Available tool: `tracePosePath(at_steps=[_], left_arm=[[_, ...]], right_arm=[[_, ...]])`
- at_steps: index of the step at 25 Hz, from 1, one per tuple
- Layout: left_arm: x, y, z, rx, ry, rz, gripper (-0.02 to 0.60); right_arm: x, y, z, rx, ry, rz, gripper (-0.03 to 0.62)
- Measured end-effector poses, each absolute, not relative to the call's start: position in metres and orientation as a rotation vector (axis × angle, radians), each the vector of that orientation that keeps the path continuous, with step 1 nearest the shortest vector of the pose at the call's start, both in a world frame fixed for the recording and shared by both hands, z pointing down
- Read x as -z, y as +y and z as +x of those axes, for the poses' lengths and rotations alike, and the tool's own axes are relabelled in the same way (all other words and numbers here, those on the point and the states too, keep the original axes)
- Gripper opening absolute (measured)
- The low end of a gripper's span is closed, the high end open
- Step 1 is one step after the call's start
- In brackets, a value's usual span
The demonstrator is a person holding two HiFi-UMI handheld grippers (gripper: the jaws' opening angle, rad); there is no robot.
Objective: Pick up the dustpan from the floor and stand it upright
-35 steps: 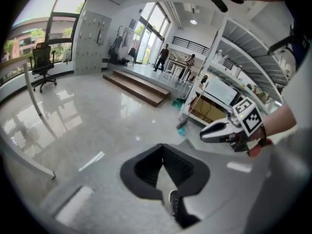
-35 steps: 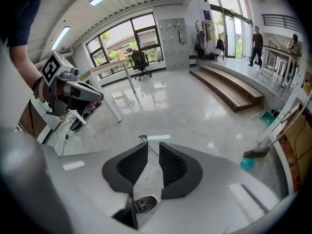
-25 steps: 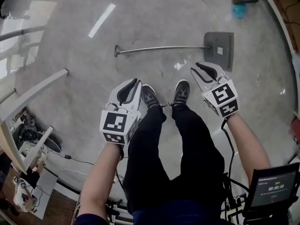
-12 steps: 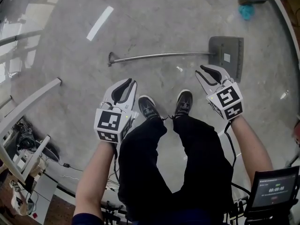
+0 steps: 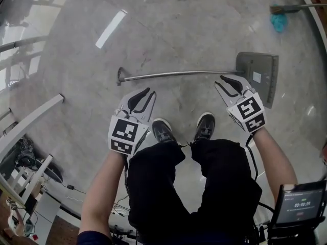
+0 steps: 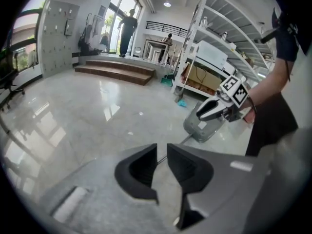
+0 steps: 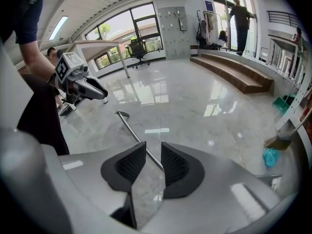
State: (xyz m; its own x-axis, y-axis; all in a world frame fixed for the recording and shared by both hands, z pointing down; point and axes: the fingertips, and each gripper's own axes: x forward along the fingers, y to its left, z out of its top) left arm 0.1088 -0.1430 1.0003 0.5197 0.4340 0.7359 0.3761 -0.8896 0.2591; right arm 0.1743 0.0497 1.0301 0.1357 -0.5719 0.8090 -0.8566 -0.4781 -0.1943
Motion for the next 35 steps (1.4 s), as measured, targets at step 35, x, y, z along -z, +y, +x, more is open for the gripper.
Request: tracePosePath(at_steps=[35], left_arm=[[-1.162, -0.155, 0.111, -1.481, 1.025, 2.638, 0.138]], right_arm=[[-1.23, 0.006, 0.131, -1.005, -1.64, 1.384, 0.153]])
